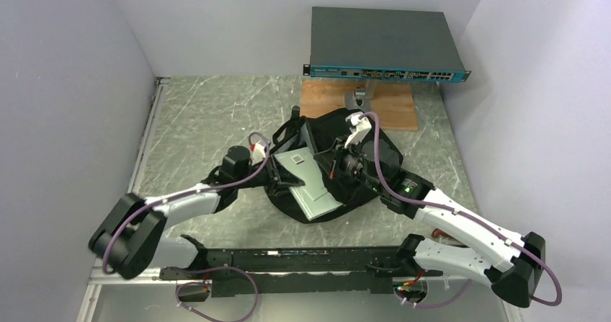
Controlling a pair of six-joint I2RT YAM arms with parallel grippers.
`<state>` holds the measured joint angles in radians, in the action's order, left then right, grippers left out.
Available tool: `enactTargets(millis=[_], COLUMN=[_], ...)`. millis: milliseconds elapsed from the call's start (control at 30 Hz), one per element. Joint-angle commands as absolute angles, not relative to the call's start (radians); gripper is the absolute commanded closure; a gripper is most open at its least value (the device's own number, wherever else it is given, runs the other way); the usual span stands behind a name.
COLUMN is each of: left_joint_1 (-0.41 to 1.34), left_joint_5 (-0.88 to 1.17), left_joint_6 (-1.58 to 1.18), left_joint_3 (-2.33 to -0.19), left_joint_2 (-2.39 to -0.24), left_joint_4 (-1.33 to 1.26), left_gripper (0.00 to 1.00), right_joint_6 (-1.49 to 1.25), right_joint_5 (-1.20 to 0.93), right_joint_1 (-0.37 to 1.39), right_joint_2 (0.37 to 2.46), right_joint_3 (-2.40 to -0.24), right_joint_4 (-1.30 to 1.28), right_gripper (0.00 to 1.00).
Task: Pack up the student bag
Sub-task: Place the book in the student bag.
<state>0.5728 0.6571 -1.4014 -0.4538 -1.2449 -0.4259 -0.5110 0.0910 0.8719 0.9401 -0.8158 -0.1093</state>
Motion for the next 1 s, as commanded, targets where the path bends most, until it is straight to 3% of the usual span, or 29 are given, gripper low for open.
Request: enactTargets(millis=[0, 133, 533, 600, 767, 967], left_joint_1=[0.633, 0.670, 0.720, 0.727, 0.723, 0.708], left_joint_5=[0.699, 0.676, 0.479, 0.431, 0.379, 0.447], left_joint_6=[-1.487, -1.525, -1.529, -1.521, -1.478, -1.345], left_joint_3=[-0.592, -0.695, -1.043, -1.059, -1.045, -1.054], left_joint_2=[-1.416, -1.592, -2.052, -2.095, -2.111, -2.047], left_joint_4=[-0.770, -0.936, -0.967, -0.992, -0.945, -0.758], left_gripper=[1.00, 1.00, 1.00, 0.91, 0.57, 0.34], right_joint_6=[-0.501, -0.503, -0.486, -0.485, -0.488, -0.482], right_joint_5=[0.052, 0.045, 0.053, 0.075, 0.121, 0.151], right_joint_1=[0.874, 0.874, 0.873, 0.873, 0.873, 0.871], right_joint_2=[0.892, 0.874, 0.845, 0.835, 0.804, 0.787], right_joint_3=[-0.865, -0.847, -0.842, -0.833, -0.804, -0.754], right_joint_4=[0.034, 0.034, -0.078, -0.101, -0.158, -0.182], right_gripper=[1.00, 1.00, 1.00, 1.00, 1.00, 1.00])
